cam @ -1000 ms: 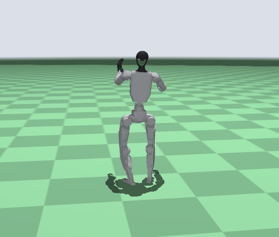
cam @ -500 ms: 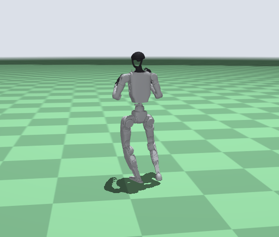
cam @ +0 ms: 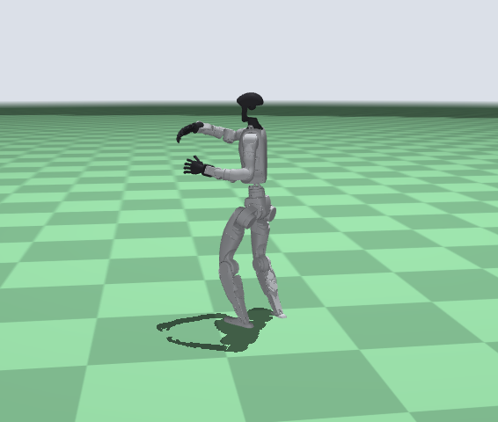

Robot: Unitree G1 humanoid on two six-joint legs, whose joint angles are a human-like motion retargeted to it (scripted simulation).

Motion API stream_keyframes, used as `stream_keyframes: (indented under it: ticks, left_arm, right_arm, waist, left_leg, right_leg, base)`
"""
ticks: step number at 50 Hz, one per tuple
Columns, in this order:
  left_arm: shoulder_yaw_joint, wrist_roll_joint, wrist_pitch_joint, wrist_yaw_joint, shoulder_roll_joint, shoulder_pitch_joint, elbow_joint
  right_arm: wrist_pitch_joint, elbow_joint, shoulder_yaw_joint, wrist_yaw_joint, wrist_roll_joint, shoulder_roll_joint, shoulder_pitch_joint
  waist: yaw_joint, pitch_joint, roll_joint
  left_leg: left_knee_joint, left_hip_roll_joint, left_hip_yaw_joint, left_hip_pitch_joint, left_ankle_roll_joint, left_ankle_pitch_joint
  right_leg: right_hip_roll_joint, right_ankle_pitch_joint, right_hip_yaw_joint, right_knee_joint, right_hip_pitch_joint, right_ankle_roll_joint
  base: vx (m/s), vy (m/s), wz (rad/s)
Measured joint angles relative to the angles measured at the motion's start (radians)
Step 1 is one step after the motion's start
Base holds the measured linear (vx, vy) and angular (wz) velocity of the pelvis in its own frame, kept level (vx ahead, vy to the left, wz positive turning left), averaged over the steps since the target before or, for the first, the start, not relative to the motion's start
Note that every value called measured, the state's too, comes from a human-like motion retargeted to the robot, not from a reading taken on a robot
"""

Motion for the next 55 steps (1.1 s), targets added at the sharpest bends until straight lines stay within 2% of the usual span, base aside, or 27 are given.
stream_keyframes:
  ticks: [4, 7, 10, 12, 15, 20, 24, 27, 30, 33, 35, 37, 38, 40, 43, 45, 47, 52, 55]
  left_arm:
    - [0.081, -0.051, -0.028, 0.002, -0.066, 0.124, -0.007]
    - [0.115, -0.088, -0.049, 0.013, -0.126, 0.175, -0.024]
    - [0.130, -0.121, -0.068, 0.030, -0.187, 0.190, -0.042]
    - [0.117, -0.135, -0.083, 0.048, -0.204, 0.191, -0.059]
    - [0.103, -0.138, -0.105, 0.088, -0.230, 0.175, -0.080]
    - [0.065, -0.104, -0.140, 0.164, -0.229, 0.168, -0.071]
    - [0.042, -0.070, -0.141, 0.151, -0.204, 0.203, -0.046]
    - [0.016, -0.050, -0.117, 0.077, -0.164, 0.252, -0.026]
    - [-0.023, -0.054, -0.078, -0.036, -0.109, 0.295, -0.004]
    - [-0.072, -0.059, -0.046, -0.115, -0.050, 0.290, -0.007]
    - [-0.104, -0.058, -0.033, -0.126, -0.016, 0.236, -0.013]
    - [-0.138, -0.032, -0.032, -0.103, 0.009, 0.163, -0.011]
    - [-0.154, -0.009, -0.030, -0.087, 0.018, 0.122, -0.006]
    - [-0.172, 0.056, -0.017, -0.050, 0.035, 0.051, 0.014]
    - [-0.157, 0.168, 0.003, -0.002, 0.056, 0.006, 0.046]
    - [-0.136, 0.216, 0.008, 0.015, 0.062, 0.012, 0.057]
    - [-0.088, 0.259, 0.007, 0.030, 0.063, 0.074, 0.066]
    - [-0.001, 0.286, 0.003, 0.042, 0.039, 0.214, 0.083]
    - [0.028, 0.285, 0.003, 0.050, 0.009, 0.252, 0.096]
  right_arm:
    - [-0.095, -0.483, -0.296, -0.089, 0.173, 0.162, 0.399]
    - [-0.163, -0.677, -0.490, -0.153, 0.258, 0.355, 0.688]
    - [-0.224, -0.706, -0.637, -0.237, 0.298, 0.528, 0.902]
    - [-0.260, -0.705, -0.723, -0.317, 0.307, 0.619, 1.035]
    - [-0.313, -0.661, -0.823, -0.433, 0.310, 0.694, 1.142]
    - [-0.407, -0.722, -0.964, -0.595, 0.221, 0.687, 1.190]
    - [-0.442, -0.892, -1.067, -0.651, 0.063, 0.592, 1.108]
    - [-0.418, -1.020, -1.147, -0.694, -0.126, 0.459, 0.966]
    - [-0.324, -1.073, -1.187, -0.779, -0.359, 0.272, 0.728]
    - [-0.213, -0.973, -1.097, -0.862, -0.459, 0.131, 0.442]
    - [-0.160, -0.749, -0.940, -0.898, -0.404, 0.081, 0.196]
    - [-0.141, -0.388, -0.752, -0.846, -0.225, 0.102, 0.008]
    - [-0.128, -0.158, -0.650, -0.773, -0.116, 0.117, -0.070]
    - [-0.049, 0.275, -0.437, -0.531, 0.027, 0.161, -0.182]
    - [0.066, 0.605, -0.192, -0.237, -0.075, 0.287, -0.199]
    - [0.081, 0.660, -0.137, -0.185, -0.150, 0.363, -0.137]
    - [0.066, 0.651, -0.158, -0.198, -0.225, 0.457, -0.034]
    - [0.015, 0.520, -0.260, -0.297, -0.292, 0.592, 0.245]
    - [-0.016, 0.452, -0.303, -0.327, -0.294, 0.631, 0.368]
  waist:
    - [-0.038, -0.002, 0.094]
    - [-0.066, -0.002, 0.162]
    - [-0.103, -0.003, 0.237]
    - [-0.131, -0.014, 0.263]
    - [-0.183, -0.017, 0.322]
    - [-0.270, -0.004, 0.384]
    - [-0.333, 0.021, 0.406]
    - [-0.361, 0.031, 0.405]
    - [-0.341, 0.024, 0.388]
    - [-0.261, -0.007, 0.350]
    - [-0.192, -0.036, 0.307]
    - [-0.131, -0.070, 0.255]
    - [-0.106, -0.087, 0.225]
    - [-0.072, -0.120, 0.167]
    - [-0.056, -0.140, 0.106]
    - [-0.044, -0.134, 0.092]
    - [-0.059, -0.137, 0.075]
    - [-0.073, -0.121, 0.070]
    - [-0.077, -0.102, 0.087]
  left_leg:
    - [0.010, 0.061, -0.019, 0.011, -0.002, -0.026]
    - [-0.004, 0.085, -0.023, 0.030, -0.004, -0.034]
    - [-0.003, 0.097, -0.015, 0.039, -0.007, -0.036]
    - [-0.036, 0.100, 0.005, 0.064, -0.013, -0.024]
    - [-0.020, 0.115, 0.036, 0.070, -0.019, -0.025]
    - [-0.009, 0.143, 0.099, 0.083, -0.028, -0.023]
    - [0.017, 0.178, 0.149, 0.074, -0.023, -0.034]
    - [0.050, 0.213, 0.190, 0.053, -0.013, -0.048]
    - [0.071, 0.239, 0.218, 0.029, -0.009, -0.048]
    - [0.077, 0.248, 0.223, 0.002, -0.014, -0.035]
    - [0.058, 0.241, 0.228, -0.024, -0.016, -0.016]
    - [0.045, 0.233, 0.226, -0.050, -0.022, 0.006]
    - [0.035, 0.227, 0.225, -0.062, -0.025, 0.021]
    - [0.009, 0.215, 0.229, -0.076, -0.036, 0.049]
    - [-0.026, 0.206, 0.232, -0.072, -0.042, 0.070]
    - [-0.020, 0.209, 0.218, -0.075, -0.042, 0.069]
    - [-0.047, 0.205, 0.211, -0.060, -0.042, 0.070]
    - [-0.046, 0.210, 0.182, -0.045, -0.042, 0.054]
    - [-0.021, 0.219, 0.164, -0.049, -0.043, 0.039]
  right_leg:
    - [0.087, 0.037, -0.031, -0.111, 0.072, 0.012]
    - [0.119, 0.057, -0.048, -0.162, 0.114, 0.022]
    - [0.118, 0.061, -0.062, -0.159, 0.132, 0.030]
    - [0.116, 0.064, -0.066, -0.180, 0.155, 0.029]
    - [0.105, 0.058, -0.070, -0.153, 0.164, 0.034]
    - [0.097, 0.060, -0.052, -0.137, 0.177, 0.031]
    - [0.105, 0.067, -0.035, -0.138, 0.178, 0.030]
    - [0.117, 0.069, -0.031, -0.147, 0.175, 0.031]
    - [0.134, 0.071, -0.034, -0.177, 0.171, 0.033]
    - [0.147, 0.077, -0.055, -0.208, 0.168, 0.039]
    - [0.152, 0.088, -0.071, -0.244, 0.154, 0.035]
    - [0.148, 0.093, -0.087, -0.250, 0.134, 0.026]
    - [0.145, 0.096, -0.089, -0.251, 0.122, 0.016]
    - [0.138, 0.100, -0.084, -0.252, 0.099, -0.006]
    - [0.141, 0.113, -0.065, -0.261, 0.091, -0.021]
    - [0.148, 0.121, -0.058, -0.255, 0.092, -0.016]
    - [0.174, 0.140, -0.049, -0.315, 0.120, -0.017]
    - [0.217, 0.168, -0.049, -0.388, 0.175, -0.009]
    - [0.229, 0.168, -0.054, -0.378, 0.186, -0.002]
  base:
    - [0.00, -0.06, 0.47]
    - [0.01, -0.02, 0.42]
    - [-0.01, 0.01, 0.38]
    - [0.00, 0.00, 0.36]
    - [-0.02, 0.04, 0.30]
    - [0.00, 0.03, 0.16]
    - [0.02, 0.06, 0.16]
    - [0.04, 0.06, 0.21]
    - [0.06, 0.03, 0.23]
    - [0.03, -0.01, 0.36]
    - [0.02, -0.04, 0.42]
    - [-0.01, -0.04, 0.46]
    - [-0.02, -0.04, 0.43]
    - [-0.03, -0.03, 0.35]
    - [-0.03, -0.01, 0.33]
    - [-0.03, 0.01, 0.42]
    - [0.00, 0.00, 0.42]
    - [0.00, 0.01, 0.35]
    - [-0.01, 0.02, 0.26]
